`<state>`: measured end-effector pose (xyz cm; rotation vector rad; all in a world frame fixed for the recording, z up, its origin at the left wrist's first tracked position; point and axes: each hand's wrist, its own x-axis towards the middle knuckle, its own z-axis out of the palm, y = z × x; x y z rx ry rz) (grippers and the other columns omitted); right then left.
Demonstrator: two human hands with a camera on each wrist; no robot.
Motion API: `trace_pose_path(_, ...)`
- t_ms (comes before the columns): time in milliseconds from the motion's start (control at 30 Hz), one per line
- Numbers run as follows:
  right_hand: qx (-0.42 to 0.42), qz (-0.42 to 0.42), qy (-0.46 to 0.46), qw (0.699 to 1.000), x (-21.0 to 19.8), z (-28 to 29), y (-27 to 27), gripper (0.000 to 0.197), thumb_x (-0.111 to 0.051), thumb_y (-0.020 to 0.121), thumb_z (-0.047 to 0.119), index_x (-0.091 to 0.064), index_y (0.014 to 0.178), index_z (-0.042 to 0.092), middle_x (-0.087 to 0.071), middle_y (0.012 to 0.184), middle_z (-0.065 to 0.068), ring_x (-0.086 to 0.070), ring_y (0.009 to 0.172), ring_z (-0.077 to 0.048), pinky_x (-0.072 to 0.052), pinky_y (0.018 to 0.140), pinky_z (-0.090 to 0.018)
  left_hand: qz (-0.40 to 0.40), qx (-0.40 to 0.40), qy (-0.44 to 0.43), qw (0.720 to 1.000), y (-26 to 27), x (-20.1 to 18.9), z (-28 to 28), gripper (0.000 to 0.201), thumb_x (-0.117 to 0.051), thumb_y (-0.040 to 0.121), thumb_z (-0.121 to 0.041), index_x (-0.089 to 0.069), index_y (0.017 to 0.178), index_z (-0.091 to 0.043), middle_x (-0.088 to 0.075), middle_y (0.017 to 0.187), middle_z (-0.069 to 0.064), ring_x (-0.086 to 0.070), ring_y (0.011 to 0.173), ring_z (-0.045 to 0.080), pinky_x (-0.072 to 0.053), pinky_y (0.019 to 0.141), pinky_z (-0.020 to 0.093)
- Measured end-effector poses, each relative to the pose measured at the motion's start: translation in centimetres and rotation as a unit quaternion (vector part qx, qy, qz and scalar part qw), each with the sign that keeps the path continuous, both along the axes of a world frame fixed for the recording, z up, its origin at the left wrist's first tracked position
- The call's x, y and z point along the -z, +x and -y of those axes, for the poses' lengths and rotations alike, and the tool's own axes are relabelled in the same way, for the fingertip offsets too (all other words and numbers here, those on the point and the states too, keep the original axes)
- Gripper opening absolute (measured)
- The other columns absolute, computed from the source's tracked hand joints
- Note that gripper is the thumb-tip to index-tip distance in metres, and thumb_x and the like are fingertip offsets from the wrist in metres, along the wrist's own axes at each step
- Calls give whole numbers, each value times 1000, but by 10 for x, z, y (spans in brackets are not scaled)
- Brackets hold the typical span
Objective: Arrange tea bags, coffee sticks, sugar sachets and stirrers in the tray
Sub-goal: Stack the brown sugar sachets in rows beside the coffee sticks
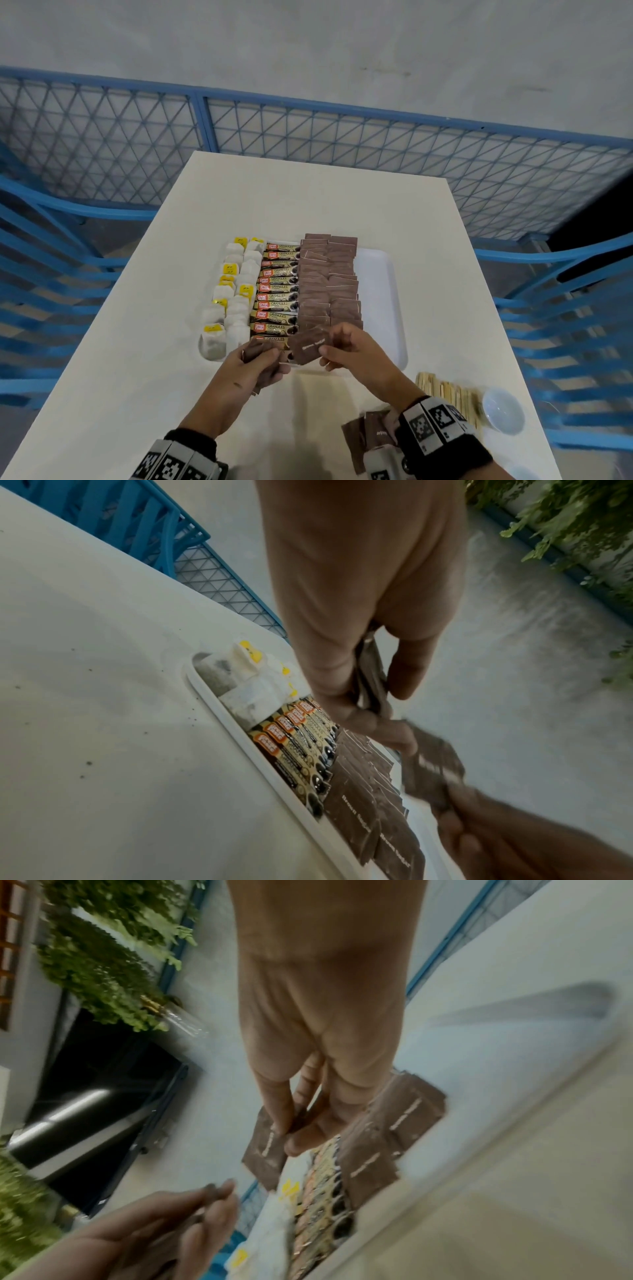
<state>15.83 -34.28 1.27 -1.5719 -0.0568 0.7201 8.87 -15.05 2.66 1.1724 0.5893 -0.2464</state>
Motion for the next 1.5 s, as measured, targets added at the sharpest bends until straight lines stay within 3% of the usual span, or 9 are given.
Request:
trace_pose_path(300, 183, -29, -79, 979, 36, 33, 21, 12, -62, 83, -7, -55, 81, 3, -66, 77, -15, -65, 65, -23, -58, 67, -26, -26, -33, -61, 997, 2, 0, 1, 22, -42, 93, 6, -63, 93, 1, -71, 73, 17, -72, 70, 27, -56, 63, 28)
trace_pose_path(400, 178, -1, -161, 971, 45, 31, 22, 12, -67, 80, 1, -57, 78, 8, -68, 71, -8, -63, 63, -21, -56, 66, -29, -13, -23, -49, 998, -1, -1, 3, 25, -43, 92, 8, -64, 97, -4, -74, 80, 12, -72, 75, 23, -55, 76, 32)
trace_pose_path(500, 163, 62, -271, 946, 48, 26, 21, 17, -71, 78, 15, -55, 73, 16, -64, 69, 2, -56, 62, -12, -39, 54, -16, 15, -4, -32, 999, -4, -4, 5, 24, -48, 91, 7, -63, 104, -6, -73, 93, 10, -71, 85, 24, -59, 73, 28)
trace_pose_path(700, 139, 160, -354, 911, 49, 22, 20, 31, -74, 75, 19, -44, 83, 17, -47, 84, 3, -47, 77, -14, -32, 58, -13, 39, 50, 43, 997, -6, -2, 3, 32, -70, 80, -10, -62, 111, -10, -70, 105, 16, -69, 90, 29, -53, 69, 32)
trace_pose_path(867, 82, 198, -232, 949, 12, 4, 8, 14, -63, 87, 28, -51, 82, 22, -53, 76, 7, -48, 64, 0, -39, 60, -6, 52, 77, 112, 989, -3, -9, 6, 20, -66, 83, -7, -64, 103, -10, -70, 76, 5, -60, 61, 13, -41, 45, 19)
trace_pose_path(1067, -114, 102, -65, 986, -22, -11, -10, 10, -64, 87, 22, -57, 80, 23, -56, 69, 12, -52, 58, 4, -42, 57, -12, 68, 111, 100, 986, 2, -15, 16, 15, -57, 90, -13, -62, 102, -5, -69, 71, 6, -62, 54, 6, -42, 44, 15)
trace_pose_path(1267, 13, -21, 43, 999, -17, 1, -7, 10, -51, 93, 6, -55, 102, 8, -68, 98, -5, -67, 93, -24, -53, 69, -28, 24, 79, 2, 997, 5, -11, 14, 24, -40, 96, 1, -64, 99, -3, -70, 86, 18, -68, 73, 23, -54, 61, 22)
trace_pose_path(1400, 67, -56, 92, 992, -15, 15, -5, 14, -43, 92, -4, -52, 99, 4, -66, 97, -11, -65, 87, -26, -56, 73, -34, 28, 106, 37, 993, 7, -2, 9, 25, -39, 93, 7, -61, 104, -2, -73, 87, 19, -67, 80, 24, -54, 68, 26)
trace_pose_path(1500, 97, -73, 80, 989, -7, 25, -4, 21, -43, 91, -6, -56, 106, 2, -66, 94, -11, -66, 83, -25, -56, 73, -36, 40, 109, 53, 992, 10, 1, 8, 23, -44, 92, 8, -60, 103, -4, -71, 88, 19, -65, 74, 22, -51, 58, 26)
